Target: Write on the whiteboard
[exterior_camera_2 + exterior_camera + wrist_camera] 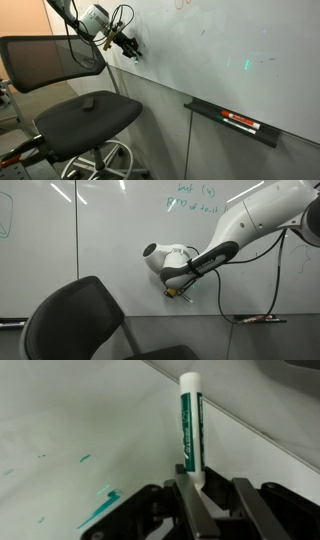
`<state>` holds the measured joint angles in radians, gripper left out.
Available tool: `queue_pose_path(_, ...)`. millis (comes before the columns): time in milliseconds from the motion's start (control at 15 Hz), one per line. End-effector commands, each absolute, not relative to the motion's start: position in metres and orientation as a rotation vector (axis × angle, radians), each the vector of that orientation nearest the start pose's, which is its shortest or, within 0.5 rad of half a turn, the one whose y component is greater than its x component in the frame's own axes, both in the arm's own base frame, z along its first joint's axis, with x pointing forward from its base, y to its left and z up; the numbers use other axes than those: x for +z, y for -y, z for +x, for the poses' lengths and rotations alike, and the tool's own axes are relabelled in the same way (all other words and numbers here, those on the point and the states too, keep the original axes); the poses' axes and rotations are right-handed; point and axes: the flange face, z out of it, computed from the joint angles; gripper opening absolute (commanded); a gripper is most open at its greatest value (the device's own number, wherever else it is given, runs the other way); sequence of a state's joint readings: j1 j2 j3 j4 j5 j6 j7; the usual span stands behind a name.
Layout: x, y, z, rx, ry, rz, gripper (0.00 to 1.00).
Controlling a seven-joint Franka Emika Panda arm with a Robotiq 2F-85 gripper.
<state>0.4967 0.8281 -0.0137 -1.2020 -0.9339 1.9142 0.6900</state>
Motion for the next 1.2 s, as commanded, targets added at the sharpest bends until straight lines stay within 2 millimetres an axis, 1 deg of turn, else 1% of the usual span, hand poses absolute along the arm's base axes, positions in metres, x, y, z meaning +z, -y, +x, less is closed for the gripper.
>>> queue_pose_path(0, 0.297, -0.305, 0.703, 0.486, -0.193, 2.298, 0.13)
queue_pose_path(200, 0.290, -0.296, 0.708, 0.465, -0.181, 2.289, 0.13)
queue_pose_path(667, 0.285, -0.263, 0.720, 0.406, -0.107, 2.291, 0.13)
queue_pose_path(867, 0.291, -0.255, 0.725, 0.408, -0.088, 2.296, 0.13)
queue_pose_path(1133, 0.304, -0.255, 0.729, 0.430, -0.074, 2.318, 0.13)
